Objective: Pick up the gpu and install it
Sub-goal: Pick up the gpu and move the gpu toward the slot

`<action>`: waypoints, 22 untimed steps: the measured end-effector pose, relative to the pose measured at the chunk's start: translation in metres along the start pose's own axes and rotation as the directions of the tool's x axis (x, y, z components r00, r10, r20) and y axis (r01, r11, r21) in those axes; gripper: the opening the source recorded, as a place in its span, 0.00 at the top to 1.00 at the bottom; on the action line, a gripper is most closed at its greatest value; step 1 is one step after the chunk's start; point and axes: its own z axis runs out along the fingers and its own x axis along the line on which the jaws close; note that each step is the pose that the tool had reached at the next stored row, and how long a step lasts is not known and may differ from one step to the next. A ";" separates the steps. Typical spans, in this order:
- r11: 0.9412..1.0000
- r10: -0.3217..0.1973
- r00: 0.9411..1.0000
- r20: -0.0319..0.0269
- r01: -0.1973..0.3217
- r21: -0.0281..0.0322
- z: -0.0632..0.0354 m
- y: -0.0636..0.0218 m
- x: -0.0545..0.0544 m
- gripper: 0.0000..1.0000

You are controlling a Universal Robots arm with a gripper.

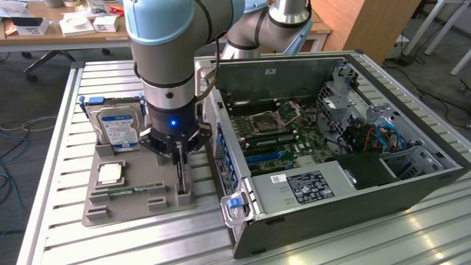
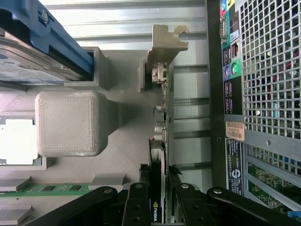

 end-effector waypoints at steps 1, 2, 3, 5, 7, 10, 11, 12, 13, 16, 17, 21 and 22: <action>1.000 0.000 1.000 0.000 0.000 0.000 -0.0012 0.0001 0.000 0.74; 1.000 0.000 1.000 0.000 0.000 0.000 -0.0027 0.0001 0.000 0.74; 1.000 0.000 1.000 0.000 0.000 0.000 -0.0045 0.0002 0.000 0.74; 1.000 0.000 1.000 0.000 0.000 0.000 -0.0085 0.0004 0.000 0.74; 1.000 0.000 1.000 0.000 0.000 0.000 -0.0130 0.0006 0.000 0.74; 1.000 0.000 1.000 0.000 0.000 0.000 -0.0195 0.0009 0.000 0.74; 1.000 0.000 1.000 0.000 0.000 0.000 -0.0216 0.0009 0.000 0.74; 1.000 0.000 1.000 0.000 0.000 0.000 -0.0238 0.0010 -0.001 0.74; 1.000 0.000 1.000 0.000 0.000 0.000 -0.0260 0.0012 -0.001 0.74; 1.000 0.000 1.000 0.000 0.000 0.000 -0.0331 0.0015 -0.001 0.74; 1.000 0.000 1.000 0.000 0.000 0.000 -0.0356 0.0016 -0.001 0.74; 1.000 0.000 1.000 0.000 0.000 0.000 -0.0463 0.0020 -0.001 0.74; 1.000 0.000 1.000 0.000 0.000 0.000 -0.0491 0.0022 -0.001 0.74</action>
